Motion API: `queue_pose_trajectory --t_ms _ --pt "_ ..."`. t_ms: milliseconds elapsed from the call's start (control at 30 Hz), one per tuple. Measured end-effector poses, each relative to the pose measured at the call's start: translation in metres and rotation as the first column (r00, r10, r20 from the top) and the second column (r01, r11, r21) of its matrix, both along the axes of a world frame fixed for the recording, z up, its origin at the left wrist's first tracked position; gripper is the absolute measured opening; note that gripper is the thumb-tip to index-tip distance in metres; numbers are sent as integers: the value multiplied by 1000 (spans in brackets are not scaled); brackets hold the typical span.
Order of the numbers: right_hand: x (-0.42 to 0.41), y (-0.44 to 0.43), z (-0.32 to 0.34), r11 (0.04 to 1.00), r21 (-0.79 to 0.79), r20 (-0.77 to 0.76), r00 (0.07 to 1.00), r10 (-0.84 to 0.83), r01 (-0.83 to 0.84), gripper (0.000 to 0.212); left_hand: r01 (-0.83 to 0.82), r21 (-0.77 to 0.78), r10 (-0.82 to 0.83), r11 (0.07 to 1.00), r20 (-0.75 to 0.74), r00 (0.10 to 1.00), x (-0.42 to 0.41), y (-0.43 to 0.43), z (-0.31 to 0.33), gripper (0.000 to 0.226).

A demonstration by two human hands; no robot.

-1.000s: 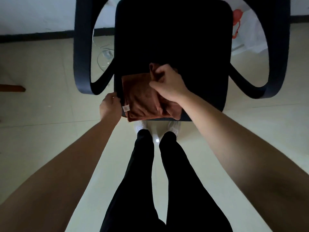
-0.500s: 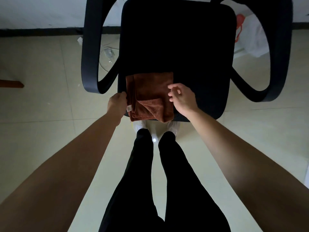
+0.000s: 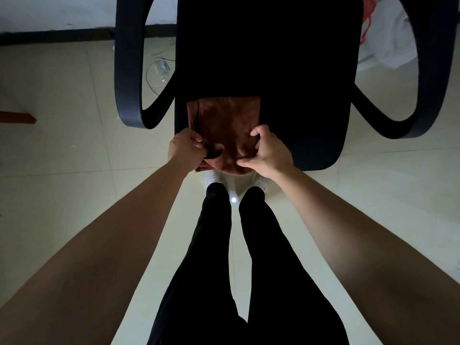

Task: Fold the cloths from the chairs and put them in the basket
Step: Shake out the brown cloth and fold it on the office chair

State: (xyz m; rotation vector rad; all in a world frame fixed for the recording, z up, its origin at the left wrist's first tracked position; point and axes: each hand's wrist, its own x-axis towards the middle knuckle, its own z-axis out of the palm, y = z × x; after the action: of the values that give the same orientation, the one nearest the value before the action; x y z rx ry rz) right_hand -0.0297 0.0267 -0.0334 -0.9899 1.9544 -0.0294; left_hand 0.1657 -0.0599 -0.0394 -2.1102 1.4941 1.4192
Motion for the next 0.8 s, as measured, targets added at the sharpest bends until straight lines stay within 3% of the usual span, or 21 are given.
queue_pose_trajectory --t_ms 133,300,367,433,500,567,667,800 --pt "-1 -2 -1 1000 21 23 1000 -19 19 72 54 -64 -54 996 12 998 17 4 -1 21" --pt "6 -13 -8 936 -117 104 941 -322 333 64 5 -36 -6 999 -14 1000 15 5 -3 29" --pt "6 -14 -13 963 -147 49 974 -220 225 79 26 -74 -27 997 -12 1000 14 8 -1 32" --pt "7 -13 -13 988 -152 -37 999 -2 -3 97 135 -167 -133 977 25 991 16 14 1 33" --pt "7 -9 -10 970 -196 -102 987 128 -146 114 195 -226 -192 955 33 981 16 20 1 30" --pt "4 0 -7 939 -196 -167 953 253 -283 132 154 -212 -158 965 -2 987 15 21 1 26" --pt "0 14 -6 869 -86 -295 846 445 -487 155 91 -154 -93 984 -3 996 15 17 -2 29" --pt "7 4 -10 833 92 -292 785 546 -545 169 161 -157 -154 974 57 986 15 12 1 37"
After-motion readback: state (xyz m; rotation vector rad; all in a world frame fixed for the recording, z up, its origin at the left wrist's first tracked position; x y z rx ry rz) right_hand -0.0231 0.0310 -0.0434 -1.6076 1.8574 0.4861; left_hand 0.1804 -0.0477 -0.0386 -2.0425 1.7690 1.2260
